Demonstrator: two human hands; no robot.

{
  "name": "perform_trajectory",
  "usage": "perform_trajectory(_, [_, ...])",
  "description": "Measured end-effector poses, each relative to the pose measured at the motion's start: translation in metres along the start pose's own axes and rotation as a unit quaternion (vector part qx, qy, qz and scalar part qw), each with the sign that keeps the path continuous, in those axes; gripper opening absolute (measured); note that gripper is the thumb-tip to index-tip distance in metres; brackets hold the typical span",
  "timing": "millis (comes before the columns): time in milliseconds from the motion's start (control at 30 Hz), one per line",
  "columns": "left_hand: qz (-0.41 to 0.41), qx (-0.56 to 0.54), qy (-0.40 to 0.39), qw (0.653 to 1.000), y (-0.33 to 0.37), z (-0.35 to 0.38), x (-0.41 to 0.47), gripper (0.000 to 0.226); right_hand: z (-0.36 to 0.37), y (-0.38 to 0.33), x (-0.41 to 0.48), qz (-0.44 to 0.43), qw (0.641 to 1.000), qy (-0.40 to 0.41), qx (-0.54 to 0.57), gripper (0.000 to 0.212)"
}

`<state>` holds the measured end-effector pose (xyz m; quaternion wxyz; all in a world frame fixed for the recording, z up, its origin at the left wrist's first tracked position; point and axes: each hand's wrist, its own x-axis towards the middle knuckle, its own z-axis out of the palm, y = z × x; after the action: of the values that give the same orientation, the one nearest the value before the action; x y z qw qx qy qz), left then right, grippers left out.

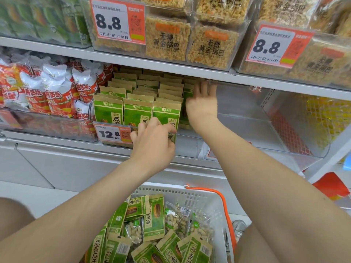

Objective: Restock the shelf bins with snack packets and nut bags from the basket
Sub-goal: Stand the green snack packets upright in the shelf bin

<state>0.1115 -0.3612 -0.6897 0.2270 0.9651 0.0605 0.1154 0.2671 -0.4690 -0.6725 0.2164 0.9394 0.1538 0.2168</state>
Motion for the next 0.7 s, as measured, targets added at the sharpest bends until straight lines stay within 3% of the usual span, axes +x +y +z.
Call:
perform_trajectory(100, [0.0, 0.003, -0.001, 1.0, 0.0, 0.0, -0.001, 0.046, 0.0, -0.007, -0.006, -0.022, 0.994, -0.083, -0.068, 0.033])
perform_trajectory(267, [-0.001, 0.005, 0.0, 1.0, 0.0, 0.001, 0.0, 0.046, -0.001, -0.013, -0.006, -0.048, 0.991, -0.126, -0.015, 0.036])
perform_trajectory(400, [0.001, 0.004, 0.001, 1.0, 0.001, 0.001, 0.001, 0.045, 0.004, -0.015, -0.006, -0.069, 0.98, -0.179, -0.046, 0.04])
perform_trajectory(567, [0.004, 0.004, 0.001, 1.0, -0.002, 0.003, 0.001, 0.046, 0.008, -0.015, 0.0, -0.036, 0.983, -0.152, -0.094, 0.059])
perform_trajectory(700, [0.006, 0.001, 0.004, 1.0, -0.002, 0.004, 0.0, 0.047, 0.009, -0.015, 0.007, 0.026, 0.991, -0.095, -0.088, 0.05])
